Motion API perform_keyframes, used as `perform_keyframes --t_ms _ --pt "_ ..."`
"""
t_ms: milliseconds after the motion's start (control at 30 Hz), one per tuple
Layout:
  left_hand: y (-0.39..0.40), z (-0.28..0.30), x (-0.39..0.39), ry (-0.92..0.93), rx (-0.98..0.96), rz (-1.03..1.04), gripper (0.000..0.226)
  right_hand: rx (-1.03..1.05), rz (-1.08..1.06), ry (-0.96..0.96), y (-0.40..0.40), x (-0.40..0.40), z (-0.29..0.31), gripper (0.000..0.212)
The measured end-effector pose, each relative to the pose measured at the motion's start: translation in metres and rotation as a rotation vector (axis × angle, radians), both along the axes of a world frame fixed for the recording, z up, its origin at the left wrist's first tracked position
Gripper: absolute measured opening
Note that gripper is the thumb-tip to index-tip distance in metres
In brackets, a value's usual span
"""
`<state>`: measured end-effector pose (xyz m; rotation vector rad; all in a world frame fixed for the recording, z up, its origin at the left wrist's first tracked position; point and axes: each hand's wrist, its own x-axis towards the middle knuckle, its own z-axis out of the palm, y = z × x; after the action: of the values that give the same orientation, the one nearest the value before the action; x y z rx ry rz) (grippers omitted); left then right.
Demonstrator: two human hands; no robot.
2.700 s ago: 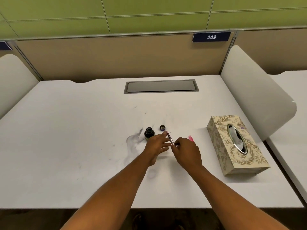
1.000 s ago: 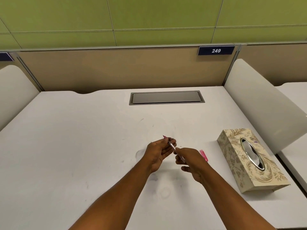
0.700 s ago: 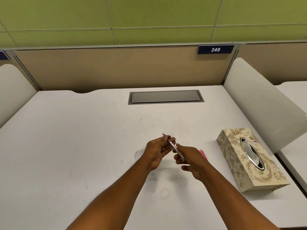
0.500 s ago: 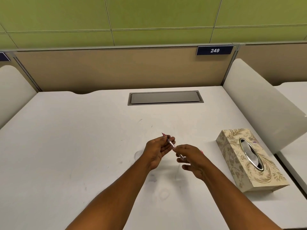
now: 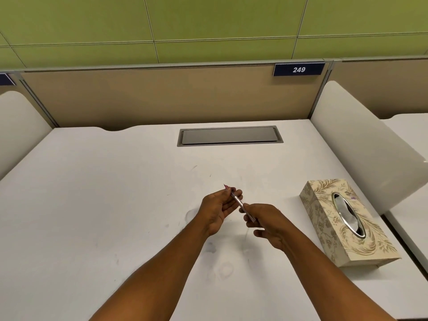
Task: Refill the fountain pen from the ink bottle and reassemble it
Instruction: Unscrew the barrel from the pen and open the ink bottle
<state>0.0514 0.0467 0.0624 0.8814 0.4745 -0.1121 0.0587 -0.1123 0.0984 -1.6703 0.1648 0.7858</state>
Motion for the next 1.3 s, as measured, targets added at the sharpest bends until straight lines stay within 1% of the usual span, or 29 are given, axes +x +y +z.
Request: perform_keyframes --t_ms 67,133,200,267,367,400,467,500,600,700,900,1000,1167,1233,1300 --pt "-0.001 -0.001 -0.001 0.002 0.005 0.003 0.019 0.005 0.011 -0.005 -0.001 0.000 -0.002 0.019" --pt "-0.002 -0.002 -0.002 0.000 0.008 0.008 0.019 0.011 0.017 0.005 -0.002 -0.001 -0.004 0.029" --pt "-0.002 -0.002 -0.003 0.000 0.003 0.011 0.018 0.012 0.029 0.018 -0.002 -0.002 -0.003 0.033" --pt "-0.003 -0.001 -0.004 0.000 -0.004 0.016 0.018 0.009 0.016 0.020 -0.002 -0.002 -0.003 0.030" --pt "-0.005 -0.001 -0.005 -0.001 -0.002 0.016 0.019 0.010 0.015 0.004 -0.004 -0.002 -0.004 0.018" --pt "-0.006 -0.001 -0.006 -0.002 -0.001 0.018 0.019 0.022 0.025 0.010 -0.006 -0.002 -0.005 0.017" --pt "-0.006 -0.001 -0.007 -0.002 0.000 0.023 0.019 0.042 0.038 0.028 -0.008 -0.004 -0.005 0.026" --pt "-0.007 -0.001 -0.008 -0.002 0.000 0.023 0.019 0.043 0.037 0.031 -0.008 -0.004 -0.004 0.028" --pt "-0.009 -0.001 -0.010 -0.004 0.002 0.020 0.019 0.029 0.022 0.015 -0.008 -0.006 -0.004 0.024" --pt "-0.011 -0.001 -0.011 -0.005 0.009 0.018 0.019 0.025 0.022 -0.006 -0.011 -0.006 -0.005 0.014" --pt "-0.015 0.000 -0.014 0.000 0.017 0.026 0.019 -0.008 0.048 -0.004 -0.019 -0.009 -0.006 0.023" --pt "-0.017 -0.001 -0.017 0.008 0.027 0.032 0.021 -0.017 0.036 -0.009 -0.021 -0.011 -0.012 0.015" --pt "-0.016 -0.006 -0.020 0.029 0.029 0.092 0.019 -0.046 0.025 -0.011 -0.030 -0.015 -0.018 0.024" --pt "-0.015 -0.007 -0.021 0.036 0.041 0.108 0.019 -0.084 0.053 -0.030 -0.035 -0.016 -0.021 0.021" --pt "-0.014 -0.009 -0.020 0.045 0.049 0.133 0.020 -0.119 0.097 -0.051 -0.040 -0.017 -0.024 0.013"
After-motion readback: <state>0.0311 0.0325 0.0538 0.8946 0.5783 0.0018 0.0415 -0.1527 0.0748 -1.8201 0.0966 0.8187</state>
